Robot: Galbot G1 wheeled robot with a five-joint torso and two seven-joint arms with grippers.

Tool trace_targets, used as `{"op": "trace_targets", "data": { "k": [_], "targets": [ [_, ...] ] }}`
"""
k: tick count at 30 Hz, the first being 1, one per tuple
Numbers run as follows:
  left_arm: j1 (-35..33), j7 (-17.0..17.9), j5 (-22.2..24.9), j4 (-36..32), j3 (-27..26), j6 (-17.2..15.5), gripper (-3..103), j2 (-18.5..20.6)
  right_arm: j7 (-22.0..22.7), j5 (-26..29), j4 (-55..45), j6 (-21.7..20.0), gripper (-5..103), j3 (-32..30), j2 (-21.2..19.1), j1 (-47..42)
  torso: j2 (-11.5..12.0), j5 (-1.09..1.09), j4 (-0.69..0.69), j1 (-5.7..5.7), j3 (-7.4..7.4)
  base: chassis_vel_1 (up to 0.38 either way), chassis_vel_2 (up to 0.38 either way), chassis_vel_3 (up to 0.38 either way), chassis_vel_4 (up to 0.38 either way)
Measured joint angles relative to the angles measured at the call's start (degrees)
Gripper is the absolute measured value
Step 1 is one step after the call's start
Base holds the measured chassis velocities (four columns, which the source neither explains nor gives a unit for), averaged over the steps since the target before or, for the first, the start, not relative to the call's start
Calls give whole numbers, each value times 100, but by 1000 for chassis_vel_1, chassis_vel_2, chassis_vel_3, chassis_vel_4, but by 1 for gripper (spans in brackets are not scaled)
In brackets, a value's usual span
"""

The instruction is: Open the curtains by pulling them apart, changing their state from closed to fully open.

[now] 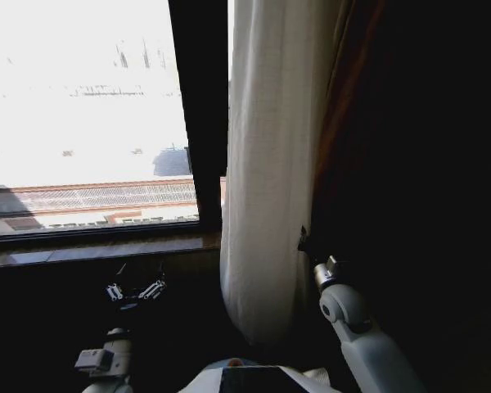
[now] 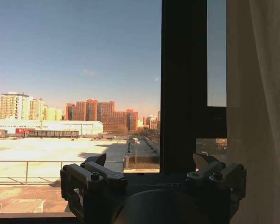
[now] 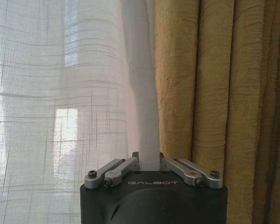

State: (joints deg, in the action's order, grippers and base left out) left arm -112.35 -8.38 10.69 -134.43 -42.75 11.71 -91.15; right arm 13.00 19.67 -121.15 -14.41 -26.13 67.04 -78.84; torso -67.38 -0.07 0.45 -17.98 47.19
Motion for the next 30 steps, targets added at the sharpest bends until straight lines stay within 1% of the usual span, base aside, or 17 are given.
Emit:
{"op": "trace_targets", "data": {
  "k": [1, 2, 3, 5, 7, 8, 9, 11, 12, 15, 17, 21, 22, 24, 28, 30],
  "targets": [
    [0, 0, 0, 0, 0, 0, 100, 0, 0, 0, 0, 0, 3, 0, 0, 0, 0, 0, 0, 0, 0, 0, 0, 0, 0],
    [-9, -3, 1, -19, -1, 6, 100, -1, 1, 0, -28, 0, 9, -4, 0, -24, 0, 2, -1, 0, 0, 0, 0, 0, 0],
    [-22, -3, 0, -44, -2, 9, 100, -1, 3, 2, -124, -1, 24, -6, -7, -104, 0, 4, 0, -1, 0, 0, 0, 0, 0],
    [-24, -2, 0, -47, 3, 11, 100, -1, 2, 3, -167, -1, 35, 0, -9, -163, 0, 7, -1, -1, 0, 0, 0, 0, 0],
    [-25, -1, -1, -47, 8, 14, 100, -1, 3, 3, -175, -1, 35, 1, -5, -180, 0, 8, -1, -1, 0, 0, 0, 0, 0],
    [-30, 0, -2, -39, 19, 23, 100, -1, 2, 3, -180, -1, 46, 2, 3, -199, 0, 7, -1, -1, -1, 0, 0, 0, 0],
    [-30, 1, -2, -34, 22, 27, 100, -2, 2, 3, -183, -1, 46, 3, 4, -203, 0, 7, -1, -1, 0, 0, 0, 0, 0],
    [-27, 2, -3, -26, 23, 33, 100, -3, 2, 2, -189, -1, 57, 6, 4, -204, 0, 5, -1, -1, 0, 0, 0, 0, 0],
    [-27, 2, -3, -26, 23, 33, 100, -3, 2, 2, -189, -1, 57, 6, 4, -204, 0, 5, -1, -1, 0, 0, 0, 0, 0],
    [-20, 3, -3, -1, 22, 41, 100, -4, -1, 2, -188, -1, 73, 29, 2, -191, 0, 4, -1, -1, 0, 0, 0, 0, 0],
    [-16, 4, -3, 5, 22, 41, 100, -4, -2, 1, -187, -1, 73, 36, 4, -190, 0, 5, -1, -1, 0, 0, 0, 0, 0],
    [31, 6, -4, 44, 27, 42, 100, -3, -4, -25, -183, 3, 94, 97, 28, -198, 0, 6, -1, -1, -1, 0, 0, 0, 0],
    [31, 6, -4, 44, 27, 42, 100, -3, -4, -25, -183, 3, 94, 97, 28, -198, 0, 6, -1, -1, -1, 0, 0, 0, 0],
    [48, 6, -4, 62, 37, 41, 100, -4, -14, -173, -163, 5, 100, 110, 35, -203, 0, 6, -1, -1, -1, 0, 0, 0, 0],
    [66, 6, -4, 83, 30, 35, 100, -3, -96, -392, -141, 0, 100, 101, 36, -204, 0, 6, -1, -1, 0, 0, 0, 0, 0],
    [69, 6, -4, 94, 23, 35, 100, -3, -95, -419, -139, -2, 100, 109, 41, -201, 0, 5, -1, -1, 0, 0, 0, 0, 0]
  ]
}}
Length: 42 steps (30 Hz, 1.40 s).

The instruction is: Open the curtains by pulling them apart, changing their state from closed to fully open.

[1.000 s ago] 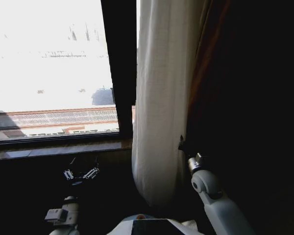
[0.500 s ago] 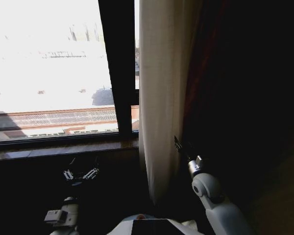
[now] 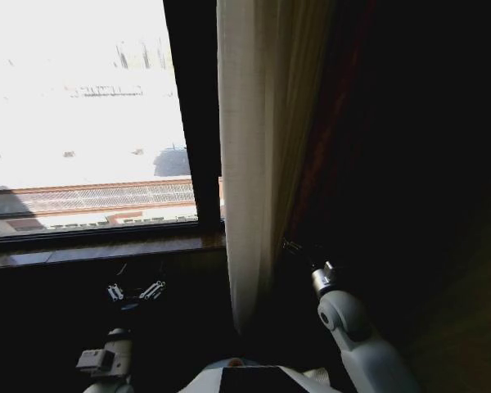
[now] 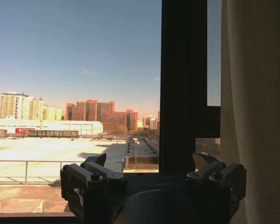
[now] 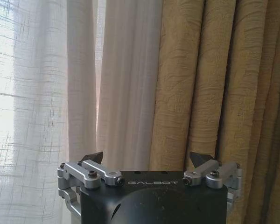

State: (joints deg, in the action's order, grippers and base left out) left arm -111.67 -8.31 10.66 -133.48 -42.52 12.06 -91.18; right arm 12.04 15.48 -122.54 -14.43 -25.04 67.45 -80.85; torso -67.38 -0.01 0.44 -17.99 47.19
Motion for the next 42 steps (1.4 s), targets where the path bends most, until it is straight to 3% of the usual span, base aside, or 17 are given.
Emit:
{"op": "trace_targets", "data": {
  "k": [17, 37, 39, 42],
  "targets": [
    [24, -1, 6, 36, -7, -4, 100, 2, -4, -118, 11, -2, 100, 66, 59, -15, 0, -1, 0, 1, 0, 78, 59, -64, -71],
    [29, -2, 8, 73, -24, -2, 100, 2, -9, -129, 32, 32, 100, 109, 73, -23, 0, 4, -1, 0, 0, 302, 304, -301, -304],
    [42, -1, 13, 108, -26, 10, 100, 1, -10, -126, 46, 94, 100, 168, 73, -12, 0, -4, 0, 1, -1, 336, 386, -377, -396],
    [71, 1, 13, 165, -25, 15, 100, 2, -29, -129, 54, 214, 100, 191, 82, -6, 0, 2, 0, 1, -1, 314, 346, -338, -318]
  ]
}}
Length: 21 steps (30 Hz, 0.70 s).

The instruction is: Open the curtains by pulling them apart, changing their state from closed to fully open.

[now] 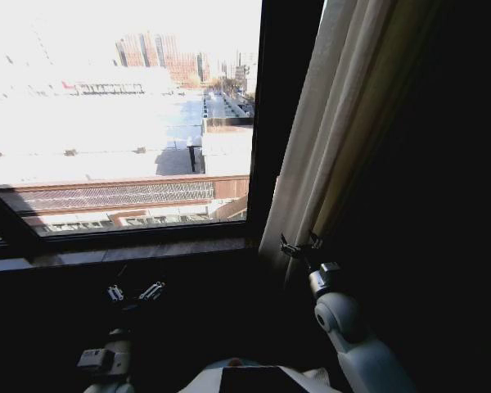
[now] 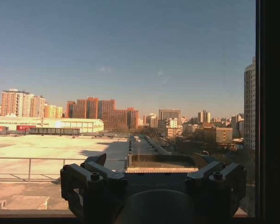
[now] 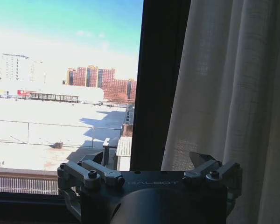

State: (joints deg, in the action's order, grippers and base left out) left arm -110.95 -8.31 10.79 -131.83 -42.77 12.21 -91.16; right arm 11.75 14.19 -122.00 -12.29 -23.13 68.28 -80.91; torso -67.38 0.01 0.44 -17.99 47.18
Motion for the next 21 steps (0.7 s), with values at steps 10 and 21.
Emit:
{"op": "trace_targets", "data": {
  "k": [10, 21],
  "targets": [
    [40, -4, -6, 31, 20, -10, 100, -1, -76, -50, 116, 205, 100, -125, 13, -28, 0, -7, 0, 0, 1, 89, 63, -99, -74],
    [-17, -13, -12, -15, -19, -27, 100, 1, -74, -146, 182, 209, 100, -26, 45, -22, 0, 1, 0, 1, 0, -48, 12, 44, -19]
  ]
}}
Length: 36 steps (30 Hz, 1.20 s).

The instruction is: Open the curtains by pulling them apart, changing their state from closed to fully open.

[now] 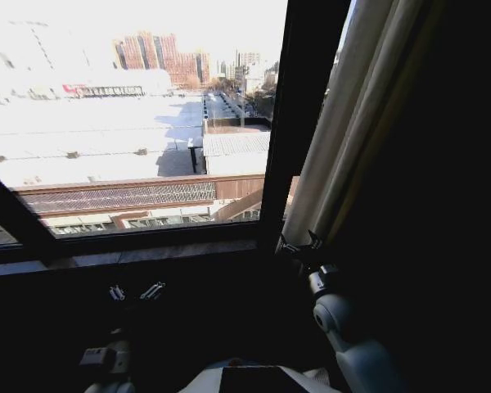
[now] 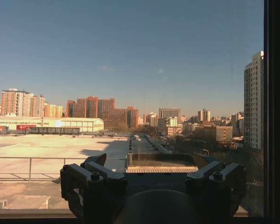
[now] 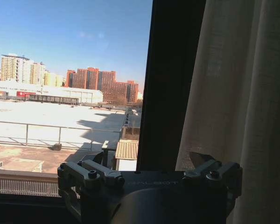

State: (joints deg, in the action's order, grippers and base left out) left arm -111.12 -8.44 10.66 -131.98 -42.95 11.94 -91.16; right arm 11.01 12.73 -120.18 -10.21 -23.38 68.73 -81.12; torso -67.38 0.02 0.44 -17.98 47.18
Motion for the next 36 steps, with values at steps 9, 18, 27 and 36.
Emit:
{"op": "trace_targets", "data": {
  "k": [9, 18, 27, 36],
  "targets": [
    [28, 0, 2, 34, 15, 2, 100, 1, 17, -6, -26, 0, 100, -16, 0, -13, 0, -4, 0, 0, 0, -127, 194, 110, -167],
    [23, -2, 8, 46, 15, 29, 100, 1, 90, -3, -51, -14, 100, -31, 9, 2, 3, -4, -1, -5, 2, -184, 176, 186, -174],
    [22, -2, 13, 29, 15, 33, 100, 0, 356, 216, -255, -247, 100, -327, -139, -188, -2, -3, 0, 4, -2, -19, 33, 16, -27],
    [17, 1, 25, 27, -10, 46, 100, -1, 736, 559, -544, -391, 100, -769, -462, -568, 0, -4, 0, -1, 1, 0, 0, 0, 0]
  ]
}}
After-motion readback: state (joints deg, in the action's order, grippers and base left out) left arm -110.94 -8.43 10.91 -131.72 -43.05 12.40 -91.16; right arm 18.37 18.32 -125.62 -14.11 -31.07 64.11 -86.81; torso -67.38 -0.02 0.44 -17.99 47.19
